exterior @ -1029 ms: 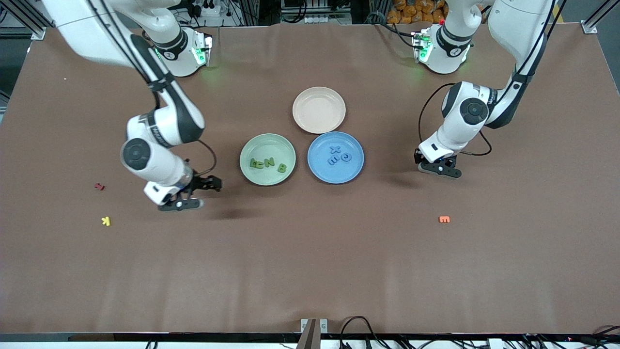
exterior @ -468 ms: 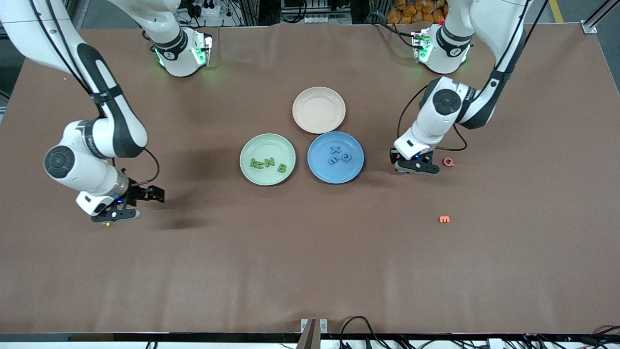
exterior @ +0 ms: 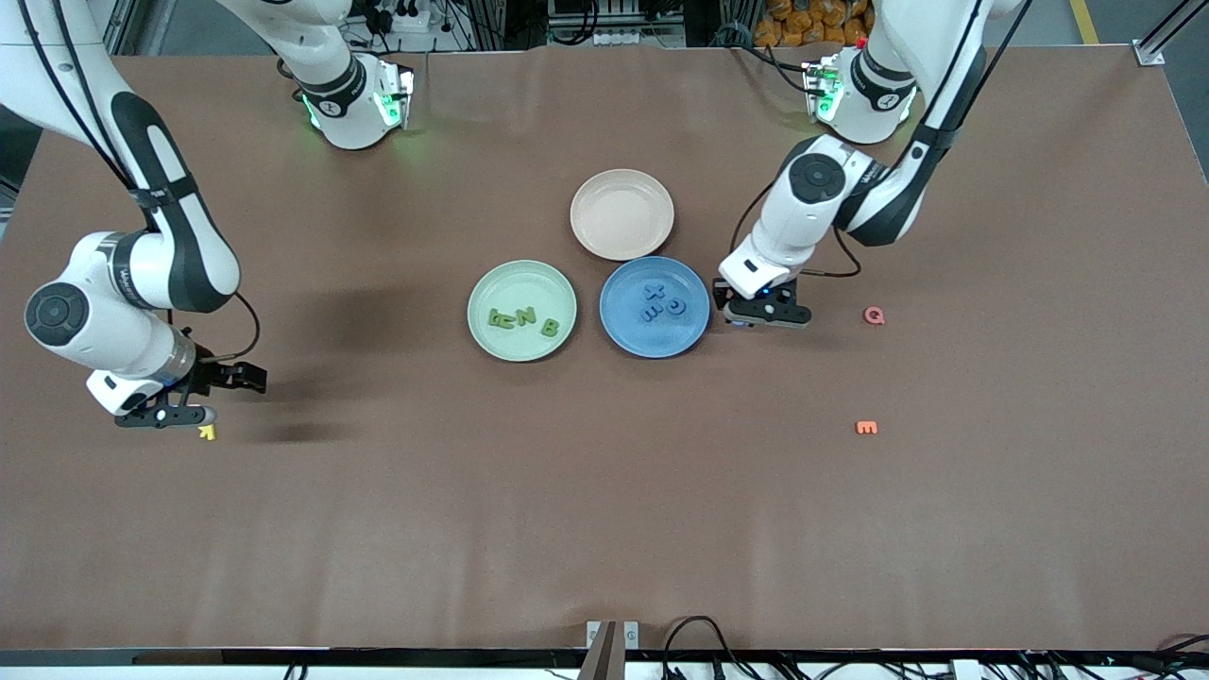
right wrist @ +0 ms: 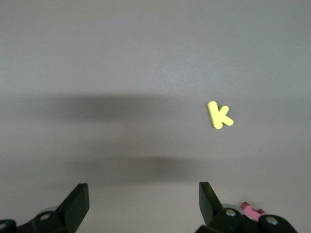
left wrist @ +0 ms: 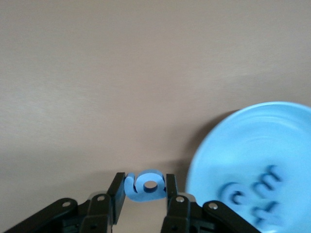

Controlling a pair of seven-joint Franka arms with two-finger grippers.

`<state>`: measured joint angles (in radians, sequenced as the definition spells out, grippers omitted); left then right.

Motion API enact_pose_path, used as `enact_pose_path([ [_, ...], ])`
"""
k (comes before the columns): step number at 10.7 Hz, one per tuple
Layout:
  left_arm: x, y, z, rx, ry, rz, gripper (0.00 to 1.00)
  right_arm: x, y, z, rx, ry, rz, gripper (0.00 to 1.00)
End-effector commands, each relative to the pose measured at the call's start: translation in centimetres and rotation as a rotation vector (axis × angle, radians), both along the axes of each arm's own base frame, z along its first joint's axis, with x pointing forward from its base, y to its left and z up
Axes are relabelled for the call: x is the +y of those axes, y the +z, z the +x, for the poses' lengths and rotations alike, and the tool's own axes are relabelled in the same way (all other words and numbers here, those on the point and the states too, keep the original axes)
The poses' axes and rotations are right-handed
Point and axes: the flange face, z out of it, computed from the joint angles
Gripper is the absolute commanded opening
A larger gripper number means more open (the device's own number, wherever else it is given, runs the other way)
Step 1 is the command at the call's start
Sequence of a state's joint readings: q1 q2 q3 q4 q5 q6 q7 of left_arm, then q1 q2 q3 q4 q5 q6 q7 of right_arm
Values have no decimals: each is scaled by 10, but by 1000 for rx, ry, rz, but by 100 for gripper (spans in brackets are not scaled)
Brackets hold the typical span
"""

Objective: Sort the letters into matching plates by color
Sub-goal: 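Drop the blue e onto the blue plate while the right gripper retracts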

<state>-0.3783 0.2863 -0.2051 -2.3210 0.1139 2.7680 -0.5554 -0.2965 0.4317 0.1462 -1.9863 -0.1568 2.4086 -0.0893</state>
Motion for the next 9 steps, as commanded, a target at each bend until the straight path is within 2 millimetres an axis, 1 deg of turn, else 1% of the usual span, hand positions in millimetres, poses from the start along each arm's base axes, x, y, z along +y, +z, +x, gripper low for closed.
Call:
enact_pose_path([
  [1,-53,29,-4,44,75,-22,0,-26,11,4,-12,-16,-39,100],
  [3,-77,43,-6,63,85,-11,0,-35,43,3,-36,-37,-68,100],
  [7,-112,64,-11,91,107,-4,0,-27,118,0,6,-56,-92,100],
  [8,-118,70,-10,102,100,4,24,-27,139,-2,10,-64,-90,100],
  [9,-129,76,-13,106,84,0,45,-27,167,-3,20,-72,-90,100],
])
